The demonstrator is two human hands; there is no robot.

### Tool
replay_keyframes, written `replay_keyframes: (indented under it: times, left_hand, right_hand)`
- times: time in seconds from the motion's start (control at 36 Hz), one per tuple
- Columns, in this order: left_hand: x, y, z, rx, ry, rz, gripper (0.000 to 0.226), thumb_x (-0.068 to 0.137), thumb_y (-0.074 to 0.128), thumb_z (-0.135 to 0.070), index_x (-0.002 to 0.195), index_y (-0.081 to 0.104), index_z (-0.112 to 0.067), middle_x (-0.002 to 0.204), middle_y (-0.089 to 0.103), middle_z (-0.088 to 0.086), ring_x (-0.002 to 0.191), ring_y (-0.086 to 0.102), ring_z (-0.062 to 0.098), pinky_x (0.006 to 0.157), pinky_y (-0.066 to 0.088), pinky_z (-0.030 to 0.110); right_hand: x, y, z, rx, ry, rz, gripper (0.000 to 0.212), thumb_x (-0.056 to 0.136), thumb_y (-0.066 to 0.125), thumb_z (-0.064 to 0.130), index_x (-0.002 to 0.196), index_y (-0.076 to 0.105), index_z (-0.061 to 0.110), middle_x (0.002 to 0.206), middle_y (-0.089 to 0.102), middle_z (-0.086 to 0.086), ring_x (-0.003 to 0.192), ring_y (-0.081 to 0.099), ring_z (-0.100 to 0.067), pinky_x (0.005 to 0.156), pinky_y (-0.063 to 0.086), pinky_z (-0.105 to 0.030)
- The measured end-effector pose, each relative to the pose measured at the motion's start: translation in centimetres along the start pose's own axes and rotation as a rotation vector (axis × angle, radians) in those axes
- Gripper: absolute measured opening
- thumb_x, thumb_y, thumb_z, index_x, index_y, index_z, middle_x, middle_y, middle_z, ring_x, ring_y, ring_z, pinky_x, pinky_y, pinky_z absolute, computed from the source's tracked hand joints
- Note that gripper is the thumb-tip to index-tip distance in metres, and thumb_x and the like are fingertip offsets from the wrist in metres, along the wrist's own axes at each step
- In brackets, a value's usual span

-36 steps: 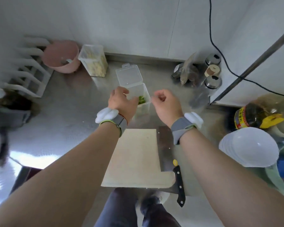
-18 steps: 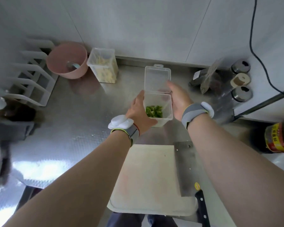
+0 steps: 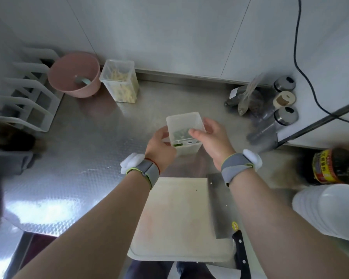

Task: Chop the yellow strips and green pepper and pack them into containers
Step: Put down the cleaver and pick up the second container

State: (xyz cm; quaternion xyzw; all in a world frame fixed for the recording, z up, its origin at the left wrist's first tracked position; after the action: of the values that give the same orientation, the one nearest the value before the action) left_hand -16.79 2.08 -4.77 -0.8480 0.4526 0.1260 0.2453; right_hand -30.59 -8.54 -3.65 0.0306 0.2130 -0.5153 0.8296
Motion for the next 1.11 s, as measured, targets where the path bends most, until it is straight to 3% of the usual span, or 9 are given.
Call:
replay_keyframes:
  times: [0.06,0.14,0.33,0.53,0.61,0.75,0.86,1.0,1.11]
  left_hand:
    - [-0.4,-0.3,0.1,-0.156,-0.066,-0.021,0.035,0.075,0.060,-0.009,0.102,0.073,-0.028,0.102,0.071,-0.003,0.092,0.067,0.019,0.081,0.057,0.036]
    - [-1.0,-0.5,0.5,-0.389,-0.193,-0.064,0.030,0.082,0.047,-0.010,0.075,0.073,-0.021,0.076,0.071,-0.001,0.069,0.068,0.017,0.057,0.055,0.023]
    - [-1.1,-0.2,-0.6,-0.094,-0.026,-0.088,0.013,0.088,0.061,-0.028,0.097,0.071,-0.028,0.092,0.071,0.000,0.080,0.063,0.018,0.078,0.053,0.034]
    - [-1.0,-0.5,-1.5,0.063,-0.007,-0.157,0.025,0.091,0.055,-0.030,0.110,0.069,-0.023,0.096,0.070,-0.001,0.086,0.063,0.022,0.070,0.044,0.024]
    - [-1.3,-0.3,-1.8,0.060,-0.015,-0.160,0.027,0.092,0.054,-0.030,0.114,0.068,-0.023,0.101,0.070,0.001,0.089,0.063,0.024,0.072,0.047,0.026]
    - [-1.0,-1.4,-2.6,0.049,0.026,-0.203,0.024,0.093,0.049,-0.027,0.099,0.070,-0.018,0.095,0.067,0.012,0.080,0.061,0.028,0.071,0.049,0.031]
    - [0.5,-3.5,-4.2,0.039,0.034,-0.231,0.023,0.092,0.048,-0.033,0.094,0.069,-0.023,0.083,0.067,0.002,0.078,0.063,0.025,0.058,0.044,0.023]
    - [4.4,-7.3,-5.7,-0.222,-0.039,-0.301,0.020,0.065,0.051,-0.029,0.081,0.062,-0.022,0.088,0.063,0.006,0.084,0.060,0.027,0.084,0.051,0.043]
    - [6.9,-8.5,-6.6,-0.160,-0.034,-0.285,0.035,0.059,0.046,-0.022,0.088,0.065,-0.027,0.100,0.068,0.008,0.099,0.061,0.036,0.092,0.050,0.049]
  right_hand:
    - [-0.7,-0.1,0.1,-0.075,-0.046,-0.017,0.039,0.079,0.073,0.026,0.115,0.059,0.019,0.110,0.066,0.004,0.101,0.062,-0.013,0.086,0.050,-0.027]
    - [-1.2,0.0,0.3,-0.156,-0.109,-0.045,0.027,0.081,0.072,0.029,0.104,0.058,0.028,0.093,0.063,0.014,0.084,0.058,-0.003,0.065,0.040,-0.008]
    - [-2.2,-0.1,0.3,-0.209,-0.158,-0.069,0.032,0.075,0.077,0.028,0.098,0.056,0.027,0.094,0.064,0.010,0.082,0.058,-0.005,0.065,0.041,-0.013]
    - [-2.3,0.1,0.8,-0.277,-0.155,-0.126,0.036,0.076,0.076,0.026,0.107,0.064,0.012,0.107,0.065,-0.009,0.094,0.062,-0.023,0.084,0.051,-0.034]
    - [-2.6,-0.3,0.2,-0.256,-0.099,-0.138,0.035,0.077,0.074,0.033,0.103,0.065,0.011,0.101,0.067,-0.008,0.090,0.064,-0.024,0.078,0.052,-0.034]
    - [-2.7,0.7,0.5,-0.203,-0.110,-0.145,0.024,0.080,0.071,0.034,0.093,0.068,0.013,0.097,0.068,-0.009,0.082,0.064,-0.022,0.064,0.044,-0.025]
    - [-1.3,2.2,3.1,-0.198,-0.183,-0.150,0.024,0.082,0.069,0.034,0.094,0.069,0.013,0.092,0.070,-0.005,0.080,0.064,-0.018,0.056,0.040,-0.017]
    - [2.8,5.4,6.2,-0.180,-0.231,-0.164,0.028,0.081,0.069,0.038,0.098,0.065,0.016,0.096,0.067,-0.004,0.083,0.060,-0.018,0.059,0.037,-0.020]
    - [5.5,7.6,7.4,-0.150,-0.219,-0.135,0.038,0.080,0.068,0.040,0.109,0.066,0.016,0.102,0.067,-0.001,0.090,0.061,-0.017,0.064,0.037,-0.021]
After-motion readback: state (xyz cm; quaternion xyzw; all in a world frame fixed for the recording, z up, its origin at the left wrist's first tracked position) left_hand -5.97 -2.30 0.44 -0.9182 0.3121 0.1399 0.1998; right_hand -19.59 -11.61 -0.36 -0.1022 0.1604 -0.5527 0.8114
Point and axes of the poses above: each hand's wrist, its own x-axis towards the middle knuckle, its own y-axis out of the palm, z = x × y, the point moved 9 cm from there along x, towards the middle knuckle
